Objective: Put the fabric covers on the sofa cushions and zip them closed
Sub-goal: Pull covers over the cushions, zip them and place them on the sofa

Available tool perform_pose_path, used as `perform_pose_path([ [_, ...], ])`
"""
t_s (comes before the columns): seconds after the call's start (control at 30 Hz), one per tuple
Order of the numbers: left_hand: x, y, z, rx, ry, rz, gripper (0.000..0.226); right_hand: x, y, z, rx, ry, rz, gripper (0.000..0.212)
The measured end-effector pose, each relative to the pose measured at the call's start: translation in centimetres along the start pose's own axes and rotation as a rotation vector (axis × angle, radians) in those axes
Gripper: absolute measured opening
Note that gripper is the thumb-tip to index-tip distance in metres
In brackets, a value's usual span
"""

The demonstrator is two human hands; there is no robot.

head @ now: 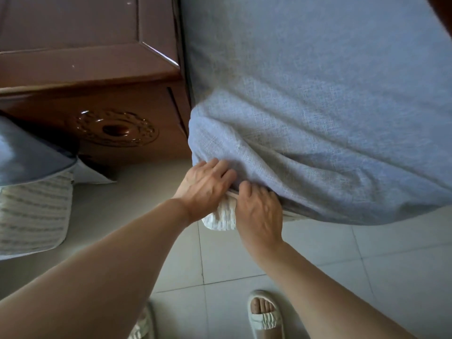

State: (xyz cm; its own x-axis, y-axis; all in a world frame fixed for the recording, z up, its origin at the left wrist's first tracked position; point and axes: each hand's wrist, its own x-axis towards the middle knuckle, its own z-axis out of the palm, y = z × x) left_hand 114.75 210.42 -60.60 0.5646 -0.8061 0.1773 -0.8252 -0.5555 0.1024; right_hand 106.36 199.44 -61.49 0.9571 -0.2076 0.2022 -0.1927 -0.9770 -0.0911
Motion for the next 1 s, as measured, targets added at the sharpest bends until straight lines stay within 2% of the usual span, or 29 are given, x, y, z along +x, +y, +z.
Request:
perform_pose_path([
  [0.1,-0.8,-1.5,0.5,-0.006,0.034,-0.001,0.009,-0.2,-0.2,0.3,0.04,-0.019,0.044,0.009],
  [0.2,-1.2,-2.6,0.4,-0.044,0.066,0.042,0.012,-0.8,-1.4,0.2,0.046,-0.093,0.158,0.027],
  [0.3,-1.6,-3.1,0.0,-0.051,0.037,0.131,0.009,-1.6,-3.4,0.2,0.035,-0.101,0.212,0.017],
  [0.33,-1.8,-3.4,-0.1,-0.043,0.017,0.156,0.01,-1.8,-4.3,0.1,0.046,-0.104,0.238,0.02],
  [0.5,-2.1,-3.7,0.6,-0.093,-0.005,0.106,0.023,-2.6,-5.0,0.0,0.011,-0.24,0.196,0.069],
  [0.53,-2.2,-3.5,0.7,-0.103,0.006,0.115,0.023,-2.8,-4.9,0.2,-0.033,-0.241,0.192,0.072],
  [0.6,-2.6,-3.4,0.5,-0.097,0.01,0.159,0.024,-2.9,-4.8,0.4,-0.078,-0.218,0.233,0.07],
  [0.7,-3.8,-3.4,0.2,-0.011,-0.178,0.226,0.037,-2.9,-4.9,1.2,-0.069,-0.147,0.275,0.064],
  [0.77,-4.5,-3.0,0.8,0.085,-0.212,0.232,0.048,-3.2,-5.1,1.1,-0.07,-0.125,0.257,0.055],
  [0.87,-4.6,-2.0,1.9,0.133,-0.156,0.167,0.041,-3.6,-5.0,1.1,-0.036,-0.153,0.226,0.04],
  [1.0,-4.8,-2.4,3.6,0.098,-0.002,0.238,0.034,-4.4,-5.5,2.1,-0.039,-0.056,0.257,0.046],
])
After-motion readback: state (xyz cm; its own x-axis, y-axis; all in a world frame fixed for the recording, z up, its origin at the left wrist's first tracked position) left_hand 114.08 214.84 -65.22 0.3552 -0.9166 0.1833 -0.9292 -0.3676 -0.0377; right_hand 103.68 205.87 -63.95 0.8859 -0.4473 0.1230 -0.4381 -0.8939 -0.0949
